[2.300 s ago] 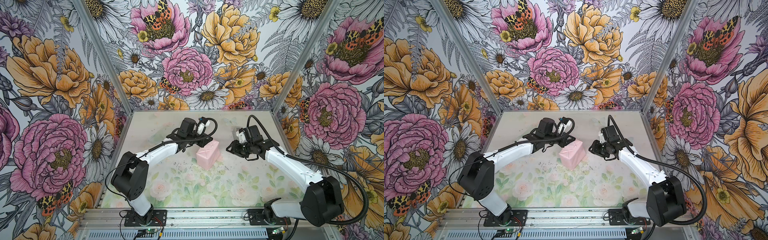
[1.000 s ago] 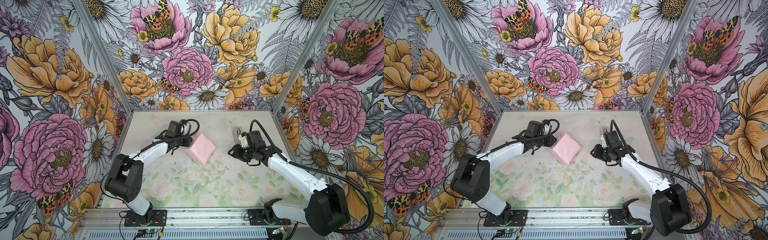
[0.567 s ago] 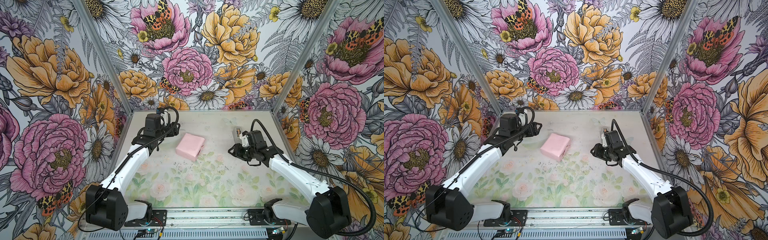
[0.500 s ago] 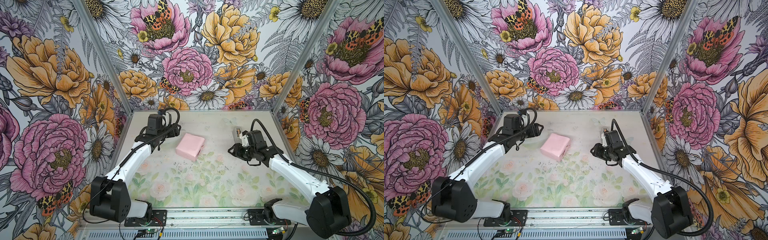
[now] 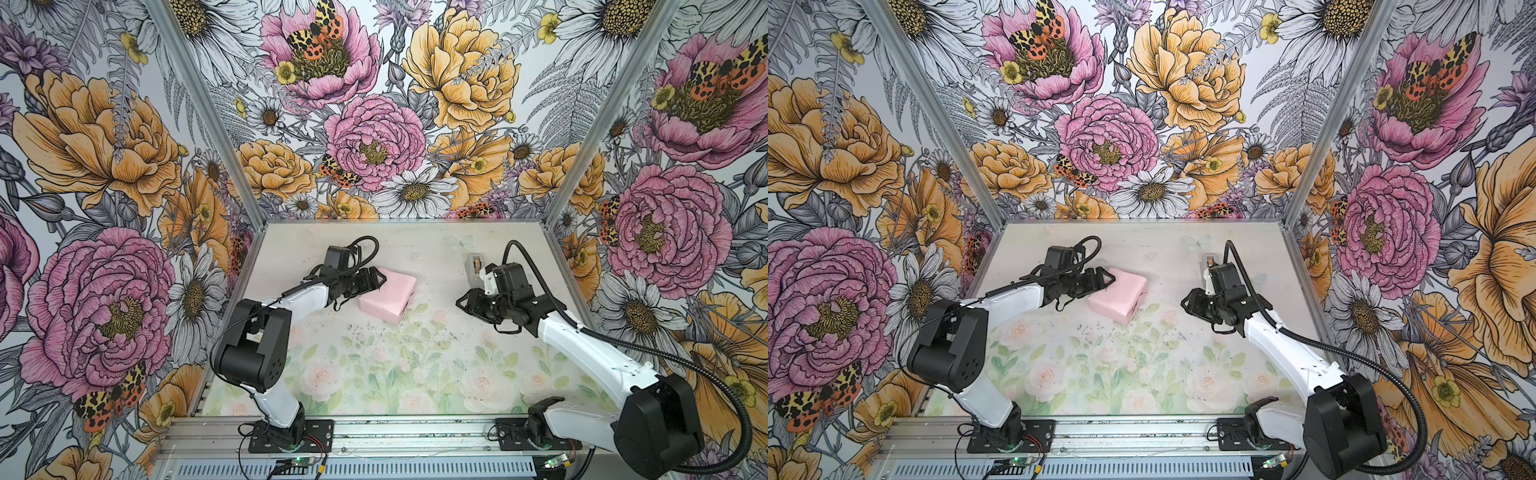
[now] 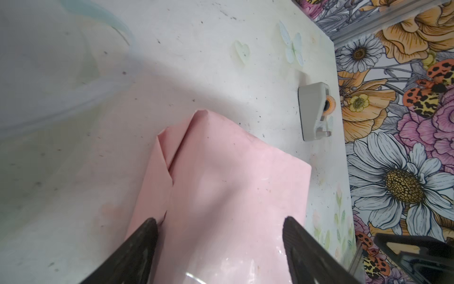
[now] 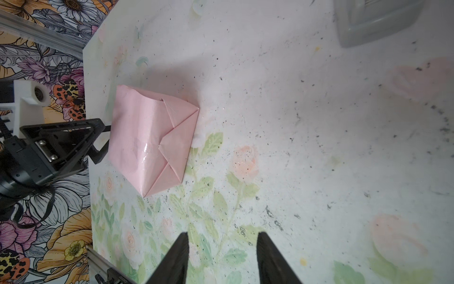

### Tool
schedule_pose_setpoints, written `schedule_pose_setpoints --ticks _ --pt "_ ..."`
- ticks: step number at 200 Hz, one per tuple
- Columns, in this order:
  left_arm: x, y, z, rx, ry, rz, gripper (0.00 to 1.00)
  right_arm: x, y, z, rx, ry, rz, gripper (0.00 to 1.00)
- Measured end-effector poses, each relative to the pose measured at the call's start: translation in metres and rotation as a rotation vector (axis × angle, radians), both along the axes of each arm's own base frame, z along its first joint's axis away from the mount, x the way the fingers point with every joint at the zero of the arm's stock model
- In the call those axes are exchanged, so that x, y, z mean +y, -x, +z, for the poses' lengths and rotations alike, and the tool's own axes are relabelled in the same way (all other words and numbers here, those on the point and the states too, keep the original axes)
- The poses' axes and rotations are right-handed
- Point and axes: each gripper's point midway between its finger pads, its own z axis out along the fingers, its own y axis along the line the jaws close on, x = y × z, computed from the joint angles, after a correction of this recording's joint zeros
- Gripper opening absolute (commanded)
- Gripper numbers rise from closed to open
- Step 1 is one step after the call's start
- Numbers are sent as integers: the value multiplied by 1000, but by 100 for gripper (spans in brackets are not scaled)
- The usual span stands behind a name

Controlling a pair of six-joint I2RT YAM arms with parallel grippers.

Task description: Wrap the gift box in paper

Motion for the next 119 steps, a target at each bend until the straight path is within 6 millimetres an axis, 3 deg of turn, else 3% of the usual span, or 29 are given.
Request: schedule_pose_setpoints --ticks 36,60,83,90,106,119 --pt "-50 35 4 14 38 -99 82 -4 -2 2 -8 -2 -13 47" --pt "-63 54 18 -6 52 -128 82 -8 -4 8 -34 2 -30 47" --pt "-52 56 51 -100 34 -89 91 -19 -8 16 -77 28 -69 48" --pt "-44 55 66 -149 20 -65 98 -25 -11 19 -96 43 -87 48" --pt "-19 50 101 -286 -29 18 99 -43 -17 25 -148 109 -138 50" --pt "9 47 126 -406 -92 110 99 -60 -24 29 -201 178 -184 71"
